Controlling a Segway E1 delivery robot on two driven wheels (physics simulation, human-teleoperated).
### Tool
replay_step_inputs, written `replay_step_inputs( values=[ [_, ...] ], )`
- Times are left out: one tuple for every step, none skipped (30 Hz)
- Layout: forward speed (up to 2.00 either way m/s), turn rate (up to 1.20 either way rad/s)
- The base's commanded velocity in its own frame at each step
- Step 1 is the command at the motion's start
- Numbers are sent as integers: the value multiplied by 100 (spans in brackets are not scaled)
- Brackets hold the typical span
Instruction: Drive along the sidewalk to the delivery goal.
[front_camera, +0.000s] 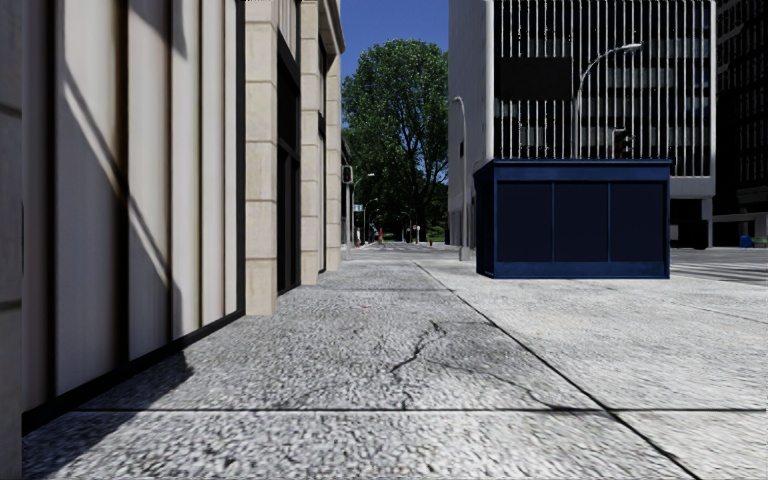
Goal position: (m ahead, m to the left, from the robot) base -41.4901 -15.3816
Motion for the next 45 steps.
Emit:
replay_step_inputs(
  values=[
    [200, 0],
    [200, 0],
    [200, 0],
    [200, 0],
    [200, 0],
    [200, 0],
    [200, 0],
    [200, 0],
    [200, 0],
    [200, 0],
    [200, 0],
    [200, 0],
    [200, 0],
    [200, 0],
    [200, 0],
    [200, 0],
    [200, 0],
    [200, 0],
    [200, 0],
    [200, 0],
    [200, 0],
    [200, 0],
    [200, 0],
    [200, 0],
    [200, 0],
    [200, 0],
    [200, 0],
    [200, 0],
    [200, 0],
    [200, 0],
    [200, 0],
    [200, 0],
    [200, 0],
    [200, 0],
    [200, 0],
    [200, 0],
    [200, 0],
    [200, 0],
    [200, 0],
    [200, 0],
    [200, 0],
    [200, 0],
    [200, 0],
    [200, 0],
    [200, 0]
  ],
)
